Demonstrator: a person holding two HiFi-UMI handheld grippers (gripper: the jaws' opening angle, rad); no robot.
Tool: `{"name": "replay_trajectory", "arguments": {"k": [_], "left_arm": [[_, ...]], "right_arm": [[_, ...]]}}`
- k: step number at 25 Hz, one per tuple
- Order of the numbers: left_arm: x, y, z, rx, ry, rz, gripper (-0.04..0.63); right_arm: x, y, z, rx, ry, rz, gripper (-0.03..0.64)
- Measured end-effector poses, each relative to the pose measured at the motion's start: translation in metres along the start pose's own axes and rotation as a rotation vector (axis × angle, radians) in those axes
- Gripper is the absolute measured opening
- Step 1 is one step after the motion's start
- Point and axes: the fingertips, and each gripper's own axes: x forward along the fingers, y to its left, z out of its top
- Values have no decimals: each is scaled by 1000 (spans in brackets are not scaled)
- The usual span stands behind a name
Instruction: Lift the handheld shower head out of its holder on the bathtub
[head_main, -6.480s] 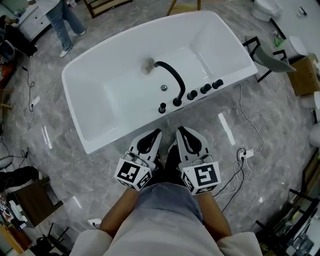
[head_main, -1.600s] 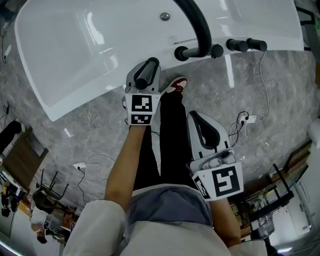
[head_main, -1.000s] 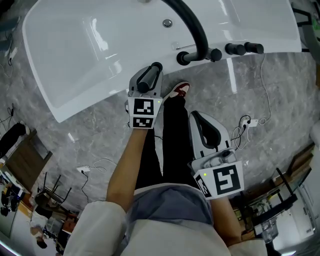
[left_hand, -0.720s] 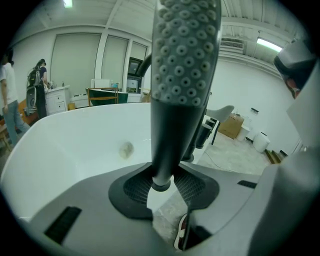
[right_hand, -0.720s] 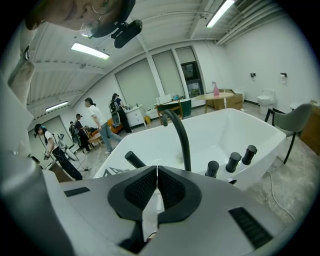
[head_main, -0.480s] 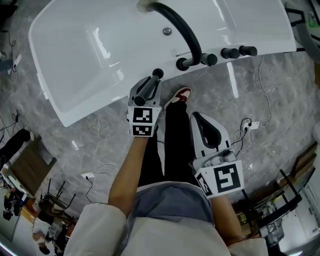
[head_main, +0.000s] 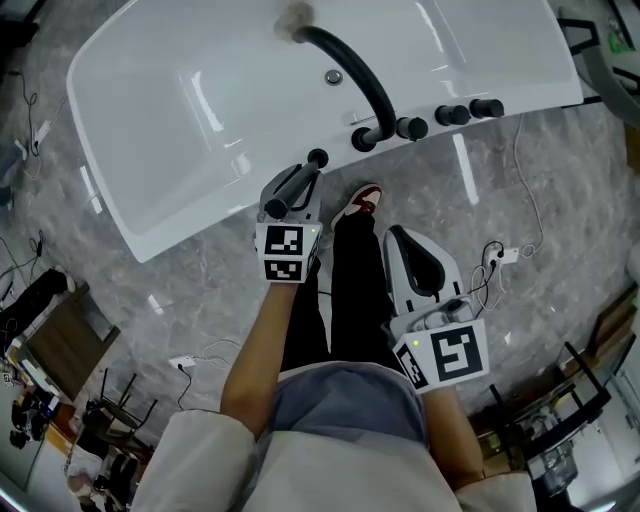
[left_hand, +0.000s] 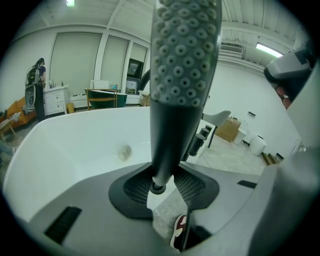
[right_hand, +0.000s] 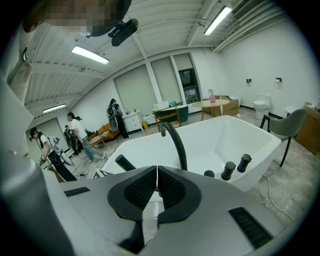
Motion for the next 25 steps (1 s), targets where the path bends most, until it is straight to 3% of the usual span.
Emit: {"name": "replay_trajectory", "arguments": {"k": [25], "left_arm": [[-70, -2, 47, -11, -80, -51, 138]], "right_arm": [[-29, 11, 34, -9, -80, -10, 20]]}}
